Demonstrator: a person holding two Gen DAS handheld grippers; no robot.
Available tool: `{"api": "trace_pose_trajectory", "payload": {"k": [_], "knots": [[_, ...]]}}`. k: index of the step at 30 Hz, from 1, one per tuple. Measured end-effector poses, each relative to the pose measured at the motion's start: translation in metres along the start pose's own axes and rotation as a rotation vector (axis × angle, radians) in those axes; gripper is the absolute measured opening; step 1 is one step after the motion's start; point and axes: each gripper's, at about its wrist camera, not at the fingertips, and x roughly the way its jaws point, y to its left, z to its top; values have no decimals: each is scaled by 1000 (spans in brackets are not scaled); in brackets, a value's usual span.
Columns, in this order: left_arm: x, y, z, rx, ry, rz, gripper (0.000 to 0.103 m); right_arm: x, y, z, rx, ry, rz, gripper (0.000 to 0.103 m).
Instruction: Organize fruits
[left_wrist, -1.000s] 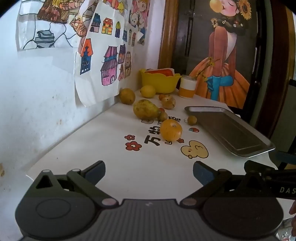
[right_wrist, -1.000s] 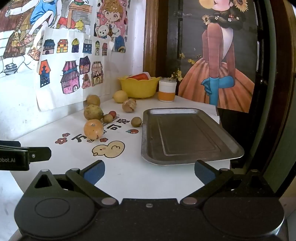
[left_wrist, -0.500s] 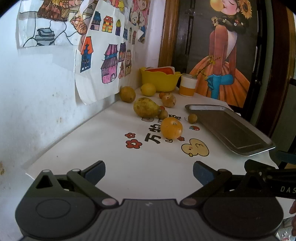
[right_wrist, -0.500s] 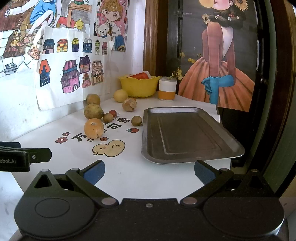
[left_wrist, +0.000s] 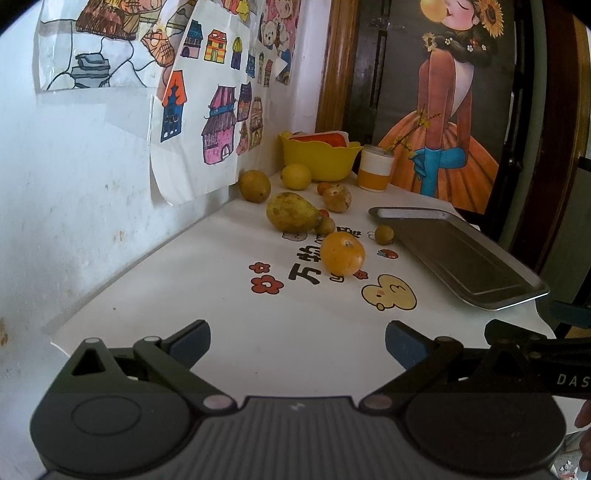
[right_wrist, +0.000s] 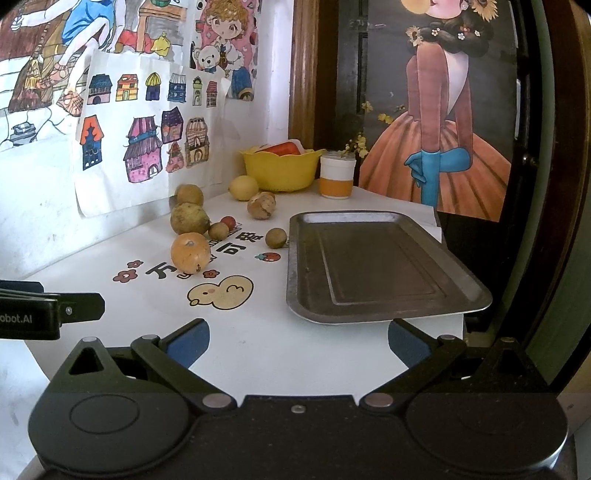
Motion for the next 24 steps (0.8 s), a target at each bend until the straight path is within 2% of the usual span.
{"api": "trace_pose_trajectory", "payload": {"k": [20, 24], "knots": [[2, -1, 2, -5, 18, 4, 103, -1, 2, 0, -12, -16, 31, 102], [6, 1, 7, 0, 35, 11, 103, 3, -1, 9, -32, -21, 51, 102]]}}
